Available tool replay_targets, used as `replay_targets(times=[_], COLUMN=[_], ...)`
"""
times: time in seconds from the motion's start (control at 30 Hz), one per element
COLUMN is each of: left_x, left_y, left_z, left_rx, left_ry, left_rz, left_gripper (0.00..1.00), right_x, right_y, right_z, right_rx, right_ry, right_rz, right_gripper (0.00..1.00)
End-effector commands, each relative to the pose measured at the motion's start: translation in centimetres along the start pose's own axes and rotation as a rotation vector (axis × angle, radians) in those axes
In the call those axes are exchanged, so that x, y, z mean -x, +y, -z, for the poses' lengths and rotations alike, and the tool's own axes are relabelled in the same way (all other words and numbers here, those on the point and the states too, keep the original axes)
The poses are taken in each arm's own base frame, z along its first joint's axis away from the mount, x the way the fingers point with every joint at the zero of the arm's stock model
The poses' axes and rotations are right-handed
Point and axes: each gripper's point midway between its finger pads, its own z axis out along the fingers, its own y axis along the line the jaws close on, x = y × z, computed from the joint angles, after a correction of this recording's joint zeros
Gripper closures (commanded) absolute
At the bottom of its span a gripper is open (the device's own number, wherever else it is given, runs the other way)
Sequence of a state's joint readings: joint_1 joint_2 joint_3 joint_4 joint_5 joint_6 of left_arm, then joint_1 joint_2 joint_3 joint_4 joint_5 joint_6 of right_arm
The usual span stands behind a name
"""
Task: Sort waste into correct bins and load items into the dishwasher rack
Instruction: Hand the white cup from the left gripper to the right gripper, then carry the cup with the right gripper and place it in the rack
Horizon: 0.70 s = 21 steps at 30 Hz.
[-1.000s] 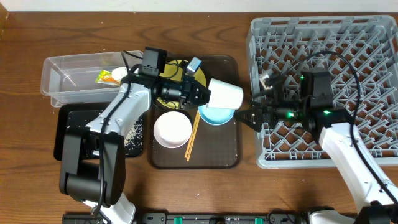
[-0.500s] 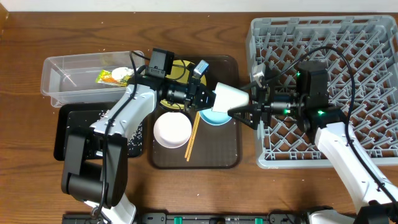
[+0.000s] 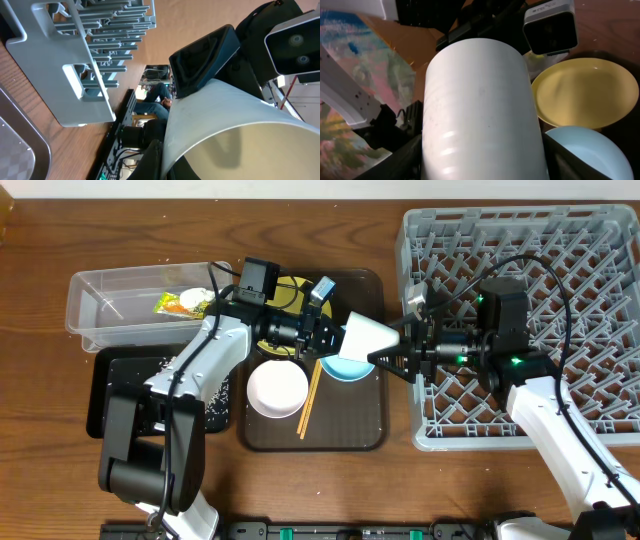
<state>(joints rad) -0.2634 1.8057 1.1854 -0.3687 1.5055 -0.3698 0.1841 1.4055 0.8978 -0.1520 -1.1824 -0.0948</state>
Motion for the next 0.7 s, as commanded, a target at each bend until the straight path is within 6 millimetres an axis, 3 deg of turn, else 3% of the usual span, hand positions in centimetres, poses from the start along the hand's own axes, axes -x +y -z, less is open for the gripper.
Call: replay_targets(times=[0.0, 0.13, 0.23, 0.3, 0.4, 0.47, 0.5, 0.67], left_x=[0.2, 0.7, 1.8, 2.4, 2.9, 2.8, 2.6, 1.4], left_y=[-0.4, 0.7, 2.9, 4.6, 7.5, 8.5, 8.7, 8.3], left_z=[0.1, 0.1, 0.4, 1.0, 2.4, 3.4, 3.8, 7.1], left_rx=[-0.005, 0.058, 0.188, 0.291, 0.460, 0.534, 0.561, 0.696], left_ry=[0.000, -0.031, -0.092, -0.138, -0.200, -0.217, -0.219, -0.254], left_rz=[-0.011, -0.011, -0.009, 0.004, 0.044, 0.049, 0.044, 0.020], left_gripper=[0.94, 0.75, 0.63, 0.59, 0.57, 0.56, 0.55, 0.53], right_x=[0.4, 0.3, -0.5, -1.3, -2.3, -2.4, -2.2, 0.2], right_y=[1.1, 0.6, -0.5, -1.6, -3.6, -4.2, -4.3, -4.2], right_z=[-0.3, -0.3, -0.3, -0.2, 0.3, 0.6, 0.7, 2.3], right_rx=[0.055, 0.028, -0.038, -0.104, -0.232, -0.278, -0.286, -0.326], right_ry=[-0.001, 0.004, 0.029, 0.054, 0.086, 0.088, 0.083, 0.030], right_rz=[0.019, 0.012, -0.031, -0.071, -0.142, -0.161, -0.160, -0.132], right_gripper=[0.45, 0.50, 0.59, 0.68, 0.76, 0.95, 0.99, 0.99])
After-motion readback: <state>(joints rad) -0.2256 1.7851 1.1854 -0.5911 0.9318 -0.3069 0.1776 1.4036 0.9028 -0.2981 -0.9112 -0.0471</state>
